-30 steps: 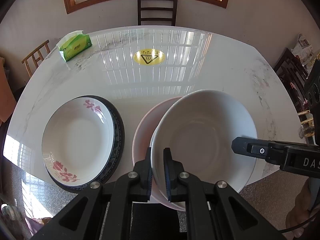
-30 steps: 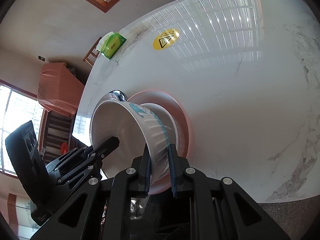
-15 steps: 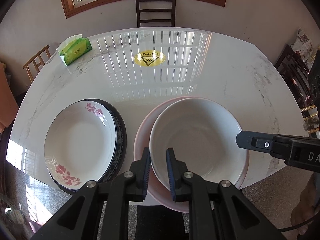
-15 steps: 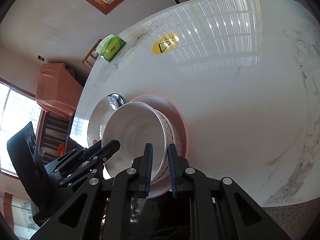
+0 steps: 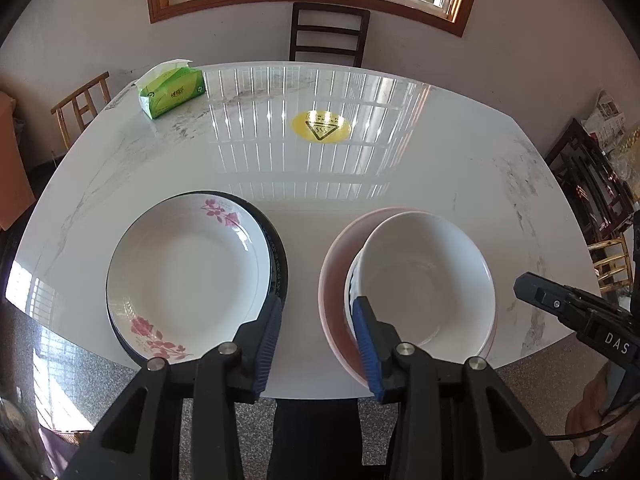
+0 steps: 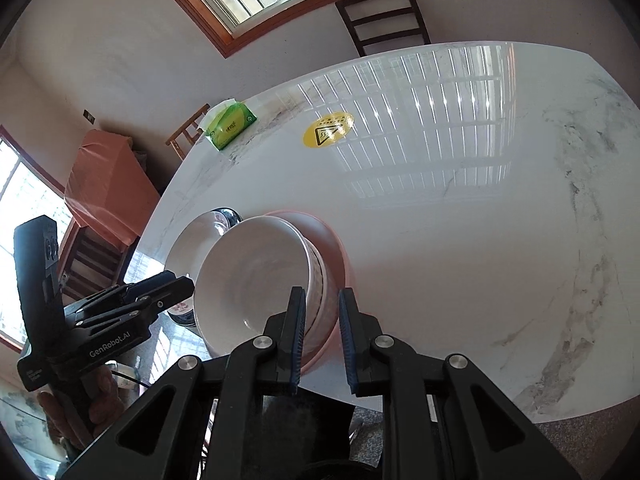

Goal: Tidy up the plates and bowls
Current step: 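Open both tools to release the Dog bowl, then close both tools on the rim of the pink bowl holding the nested bowls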

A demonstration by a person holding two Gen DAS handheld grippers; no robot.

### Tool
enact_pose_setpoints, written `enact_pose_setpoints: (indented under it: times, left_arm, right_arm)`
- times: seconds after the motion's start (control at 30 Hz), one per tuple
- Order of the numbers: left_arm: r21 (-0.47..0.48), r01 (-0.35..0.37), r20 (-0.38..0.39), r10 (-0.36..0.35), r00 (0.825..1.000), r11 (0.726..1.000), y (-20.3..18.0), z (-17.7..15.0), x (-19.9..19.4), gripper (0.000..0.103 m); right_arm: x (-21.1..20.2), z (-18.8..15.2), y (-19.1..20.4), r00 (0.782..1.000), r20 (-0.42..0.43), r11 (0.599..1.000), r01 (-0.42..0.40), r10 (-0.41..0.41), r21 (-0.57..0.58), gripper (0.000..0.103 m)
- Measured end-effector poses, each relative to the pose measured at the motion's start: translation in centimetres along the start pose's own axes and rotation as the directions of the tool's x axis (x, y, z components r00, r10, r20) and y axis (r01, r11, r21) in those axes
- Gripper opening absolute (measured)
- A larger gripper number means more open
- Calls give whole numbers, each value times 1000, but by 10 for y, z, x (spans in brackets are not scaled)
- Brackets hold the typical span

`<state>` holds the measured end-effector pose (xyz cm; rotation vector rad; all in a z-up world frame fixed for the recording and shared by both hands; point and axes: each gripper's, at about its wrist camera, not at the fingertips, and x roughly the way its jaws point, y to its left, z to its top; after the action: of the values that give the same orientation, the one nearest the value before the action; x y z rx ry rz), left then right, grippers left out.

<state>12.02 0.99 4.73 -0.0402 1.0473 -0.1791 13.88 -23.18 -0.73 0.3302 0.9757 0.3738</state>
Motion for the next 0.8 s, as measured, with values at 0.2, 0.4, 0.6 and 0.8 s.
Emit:
enact_pose_setpoints:
  times: [0.2, 0.4, 0.6, 0.8]
  left_arm:
    - [-83, 58, -50, -63, 997, 995, 16, -3, 16, 38]
    - [-104, 58, -58, -64, 996, 993, 18, -4, 24, 38]
    - [-109, 40, -84, -50, 995, 993, 15, -7, 34, 38]
    - [-92, -31, -96, 22, 995, 995, 5, -10, 42, 38]
  right_arm:
    - [9, 0, -7, 1000, -23, 1000, 3, -3, 8, 18]
    - [21, 4, -10, 998, -57, 1000, -5, 7, 30, 18]
    - [31, 5, -14, 996, -83, 999, 21, -17, 45, 18]
    - [41, 11, -6, 991, -114, 998, 66, -65, 9, 18]
